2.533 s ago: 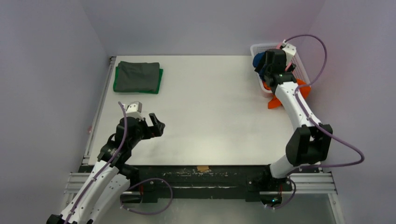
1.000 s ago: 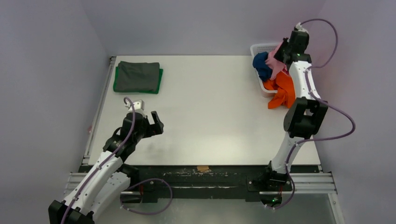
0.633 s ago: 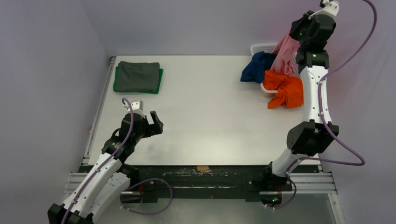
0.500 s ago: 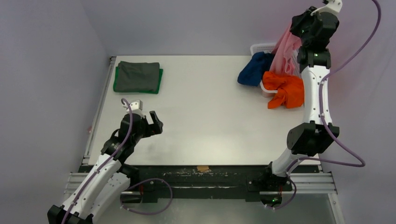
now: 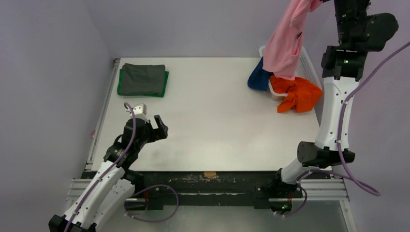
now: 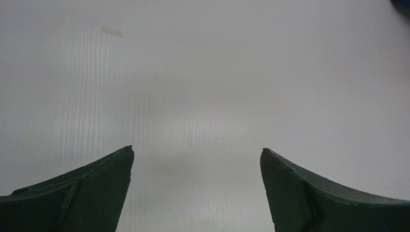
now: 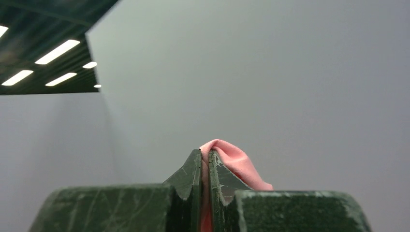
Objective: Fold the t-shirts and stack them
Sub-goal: Move the tshirt to the center of the board, then flatten out the tshirt
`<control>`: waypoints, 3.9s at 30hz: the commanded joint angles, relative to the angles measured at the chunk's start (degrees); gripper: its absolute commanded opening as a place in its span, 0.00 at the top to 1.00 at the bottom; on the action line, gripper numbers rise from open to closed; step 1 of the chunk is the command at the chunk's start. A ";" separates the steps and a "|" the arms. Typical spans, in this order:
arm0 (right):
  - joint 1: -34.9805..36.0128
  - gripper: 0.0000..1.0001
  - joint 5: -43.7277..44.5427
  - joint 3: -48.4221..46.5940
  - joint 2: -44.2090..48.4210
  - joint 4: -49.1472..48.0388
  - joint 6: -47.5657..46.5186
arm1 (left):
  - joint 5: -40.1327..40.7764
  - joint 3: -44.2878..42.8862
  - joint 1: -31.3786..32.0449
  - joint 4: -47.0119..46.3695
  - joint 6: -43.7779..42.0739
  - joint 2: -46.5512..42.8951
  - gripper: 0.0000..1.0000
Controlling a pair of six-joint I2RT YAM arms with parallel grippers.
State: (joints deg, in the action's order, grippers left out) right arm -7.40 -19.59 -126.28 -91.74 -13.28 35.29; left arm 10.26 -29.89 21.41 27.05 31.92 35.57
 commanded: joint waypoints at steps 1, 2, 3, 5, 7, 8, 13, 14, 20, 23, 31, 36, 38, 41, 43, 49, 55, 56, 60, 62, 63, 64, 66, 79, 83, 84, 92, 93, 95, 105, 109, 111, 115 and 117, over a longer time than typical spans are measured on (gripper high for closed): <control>4.87 1.00 -9.79 -5.62 -1.59 -4.74 8.40 | 0.64 -1.44 0.12 -0.58 0.27 -0.74 0.00; 7.36 1.00 -9.87 -5.62 -1.33 -2.86 7.78 | 0.64 -1.54 0.09 -0.28 0.35 -0.95 0.00; 10.14 1.00 -9.72 -5.58 -1.06 -0.11 6.36 | 0.59 -1.64 0.10 -0.04 0.40 -1.36 0.00; 17.05 1.00 -9.27 -5.66 -0.62 6.16 1.78 | 0.19 -1.90 0.10 0.33 0.47 -2.28 0.00; 24.13 1.00 -6.97 -5.26 -0.56 10.80 -2.61 | -0.12 -2.46 0.11 1.19 1.00 -3.17 0.00; 26.79 1.00 -6.45 -4.74 -0.74 11.35 -3.47 | 0.01 -2.84 0.12 1.93 1.56 -3.69 0.00; 35.89 1.00 -5.39 -4.08 -4.15 12.62 -2.67 | 3.29 -6.05 0.12 9.63 5.30 -6.18 0.00; 36.51 1.00 -5.33 -3.56 -4.42 13.11 -2.26 | 4.14 -6.54 0.12 11.23 5.91 -7.01 0.00; 36.56 1.00 13.11 21.63 9.97 17.18 -10.82 | 6.17 -6.05 0.08 15.31 10.42 -10.03 0.00; 34.82 1.00 30.51 36.39 16.78 24.08 -13.43 | 6.15 -6.18 0.12 15.98 11.11 -8.72 0.00; 21.56 0.84 35.03 60.88 15.86 33.37 -6.84 | 2.00 -5.23 0.10 12.04 9.91 -0.67 0.00; 21.58 0.36 45.54 61.38 14.80 39.11 -3.23 | -7.52 -3.37 0.05 2.10 8.47 7.74 0.00; 21.55 0.19 46.72 63.28 16.75 38.98 -3.31 | -10.60 -4.10 0.12 -0.47 7.85 12.27 0.01; 21.62 0.14 45.60 67.71 19.46 37.26 -3.64 | -18.68 -4.65 0.10 -5.82 7.09 18.43 0.09; 21.55 0.14 45.02 71.42 21.04 35.35 -3.94 | -23.26 -3.90 0.17 -9.60 7.20 21.20 0.12; 21.55 0.16 42.42 80.48 21.77 26.50 0.43 | -27.06 -5.79 0.70 -15.15 6.40 29.16 0.19; 20.85 0.17 45.14 83.44 18.36 23.18 2.69 | -25.42 -10.65 1.05 -14.96 5.34 39.70 0.25; 20.54 0.17 44.86 83.80 17.52 22.61 2.83 | -24.91 -11.11 1.13 -15.22 5.42 40.88 0.26; 18.76 0.17 43.37 84.72 13.92 20.39 3.67 | -26.61 -13.45 1.79 -17.26 5.34 45.12 0.32; 17.53 0.18 40.63 84.63 11.51 18.75 4.22 | -27.81 -14.92 2.34 -18.05 5.43 47.51 0.38; 17.04 0.19 39.13 84.43 9.85 17.88 4.32 | -27.80 -15.92 2.64 -17.84 5.37 48.77 0.41; 16.72 0.19 37.70 84.13 8.42 16.80 4.38 | -27.57 -16.79 2.93 -17.44 5.20 50.01 0.47; 16.44 0.20 35.67 83.14 5.60 15.74 4.44 | -27.37 -18.49 3.03 -17.08 4.88 52.47 0.59; 16.45 0.93 23.34 80.65 -1.43 9.45 1.26 | -30.97 -18.37 3.44 -20.79 3.28 46.12 1.00; 16.45 1.00 21.89 79.74 3.74 10.97 -1.15 | -31.57 -17.34 3.39 -21.45 3.34 35.81 1.00; 16.40 1.00 21.77 79.66 6.25 11.51 -1.77 | -31.59 -17.06 3.38 -21.51 3.48 31.40 1.00; 16.40 1.00 12.47 77.26 32.75 16.02 -3.12 | -29.13 -19.54 3.32 -18.13 3.33 8.77 1.00; 16.43 1.00 11.57 75.89 35.39 17.00 -3.12 | -27.84 -20.66 3.35 -16.74 2.77 6.58 1.00; 16.45 1.00 10.65 71.85 40.54 19.08 -3.17 | -24.74 -26.53 3.37 -12.48 1.39 3.51 1.00; 16.45 1.00 14.66 42.31 43.29 35.09 -6.97 | -17.99 -56.29 3.33 4.46 -5.27 6.90 1.00; 16.50 1.00 12.86 33.42 40.30 38.26 -8.58 | -17.25 -63.32 3.37 6.23 -6.08 9.75 1.00; 16.45 1.00 11.38 30.31 38.78 38.45 -9.68 | -16.57 -66.40 3.37 7.02 -6.90 11.36 1.00; 16.41 1.00 11.66 27.06 34.99 38.57 -11.00 | -13.44 -70.84 3.34 8.57 -8.47 16.19 1.00; 16.45 1.00 12.35 26.96 32.11 38.44 -11.46 | -10.95 -72.59 3.15 9.45 -9.43 19.45 1.00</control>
State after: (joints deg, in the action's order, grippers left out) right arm 8.99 -7.20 -97.93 -54.06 23.59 26.50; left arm -6.11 -98.91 24.53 33.67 25.67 49.32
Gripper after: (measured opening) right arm 0.012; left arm 0.007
